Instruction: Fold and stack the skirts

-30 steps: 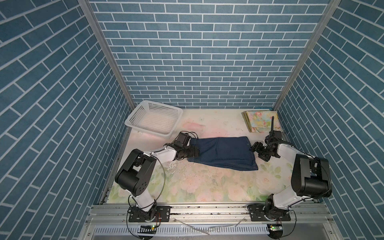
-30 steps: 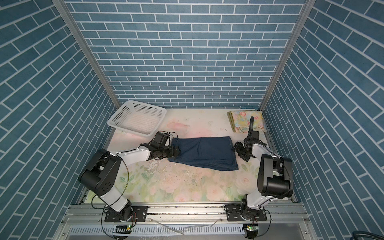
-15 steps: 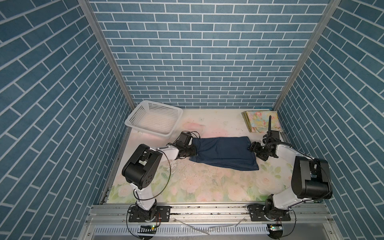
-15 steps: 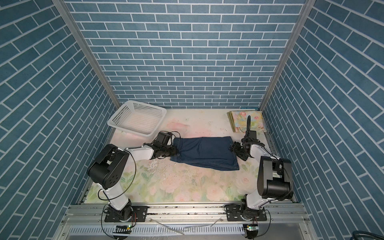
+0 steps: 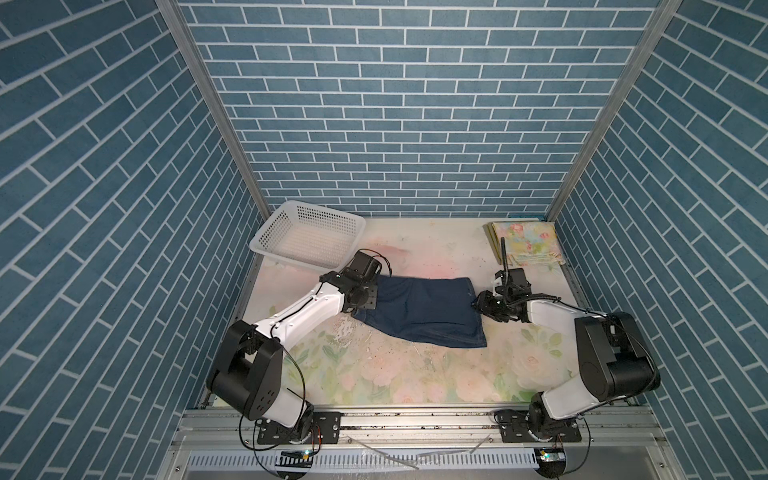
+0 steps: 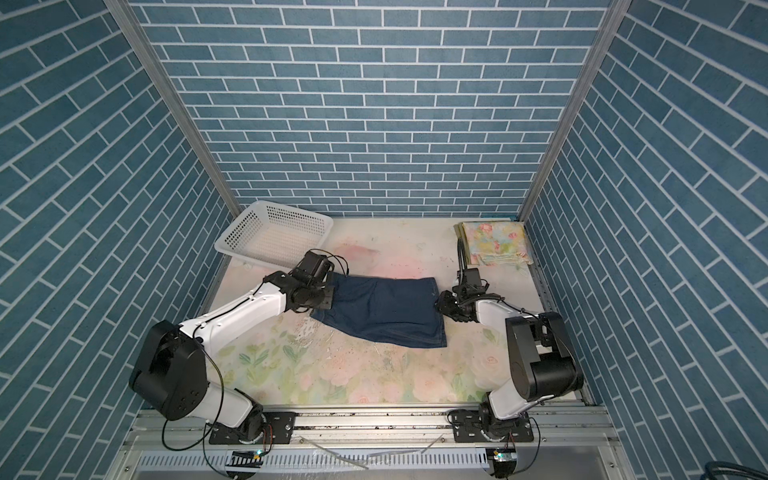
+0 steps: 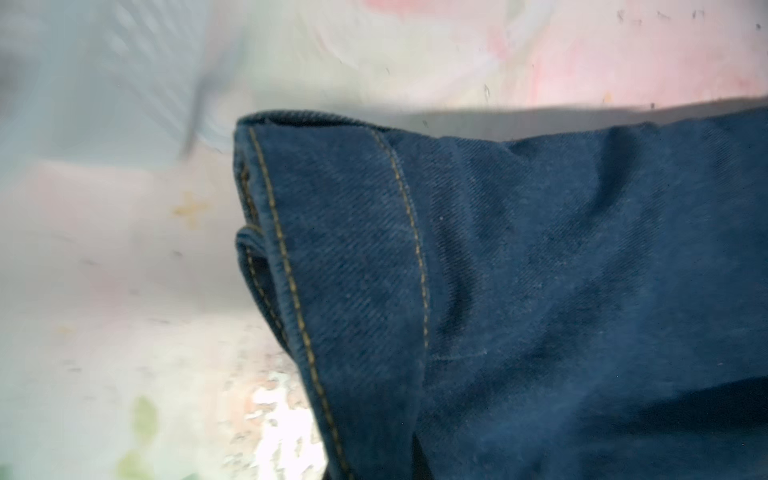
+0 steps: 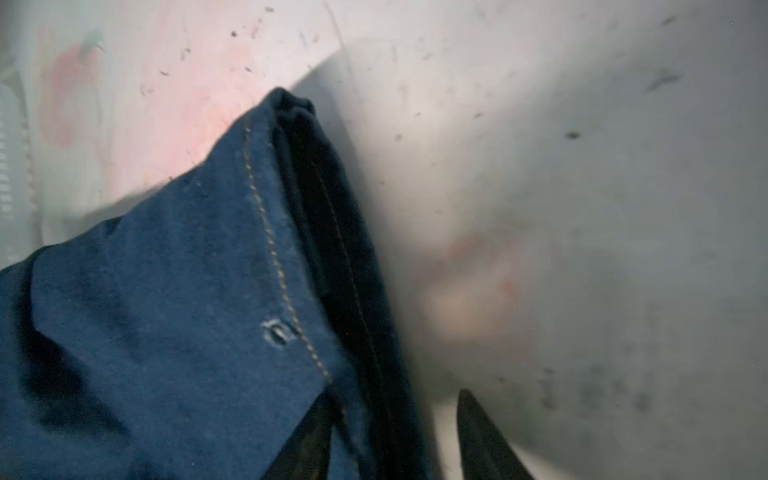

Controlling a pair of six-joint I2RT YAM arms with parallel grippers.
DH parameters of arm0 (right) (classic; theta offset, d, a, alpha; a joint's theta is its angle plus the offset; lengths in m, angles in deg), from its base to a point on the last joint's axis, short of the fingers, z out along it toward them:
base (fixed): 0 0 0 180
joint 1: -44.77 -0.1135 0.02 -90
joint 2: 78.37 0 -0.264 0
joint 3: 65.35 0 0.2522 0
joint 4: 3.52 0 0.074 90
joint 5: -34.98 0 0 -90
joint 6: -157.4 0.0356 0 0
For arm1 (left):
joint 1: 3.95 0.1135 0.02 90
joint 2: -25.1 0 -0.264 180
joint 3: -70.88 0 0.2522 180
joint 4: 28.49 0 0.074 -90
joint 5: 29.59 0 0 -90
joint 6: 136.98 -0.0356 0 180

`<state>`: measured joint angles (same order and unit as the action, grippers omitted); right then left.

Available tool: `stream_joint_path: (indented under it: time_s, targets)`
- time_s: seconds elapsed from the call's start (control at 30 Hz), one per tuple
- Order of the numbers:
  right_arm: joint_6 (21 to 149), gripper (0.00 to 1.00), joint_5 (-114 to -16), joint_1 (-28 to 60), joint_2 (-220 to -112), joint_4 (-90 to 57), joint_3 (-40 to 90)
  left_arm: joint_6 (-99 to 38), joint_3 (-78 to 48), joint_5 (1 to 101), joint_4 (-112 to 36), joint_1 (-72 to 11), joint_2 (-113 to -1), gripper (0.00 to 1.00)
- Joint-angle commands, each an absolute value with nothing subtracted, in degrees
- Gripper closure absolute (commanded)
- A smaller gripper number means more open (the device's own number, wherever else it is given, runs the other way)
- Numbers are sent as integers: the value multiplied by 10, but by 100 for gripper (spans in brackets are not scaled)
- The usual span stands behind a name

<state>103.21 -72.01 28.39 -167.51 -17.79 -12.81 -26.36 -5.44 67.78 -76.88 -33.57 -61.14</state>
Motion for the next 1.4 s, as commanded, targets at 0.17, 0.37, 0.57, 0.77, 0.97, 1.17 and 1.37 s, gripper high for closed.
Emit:
stream_joint_path:
  time_s: [0.17,0.37,0.57,0.77,0.97,1.17,1.37]
  targets:
    - [1201,80,-668,181,-1741,31,-203,-307,-169,807,-902,-399,-636,100]
    - [1246,83,-650,138,-1787,126,-203,-285,-230,796,-905,-480,-693,100]
    - [1274,84,-633,118,-1803,191,-223,-250,-286,735,-870,-537,-771,100]
    - [1280,83,-604,115,-1784,230,-266,-204,-315,642,-797,-545,-832,100]
    - [1282,80,-590,114,-1799,260,-284,-167,-337,593,-750,-545,-880,92]
    - [1282,58,-559,119,-1759,266,-335,-159,-339,561,-732,-542,-886,13]
    - [1243,45,-542,159,-1624,139,-365,-175,-350,545,-729,-511,-800,0]
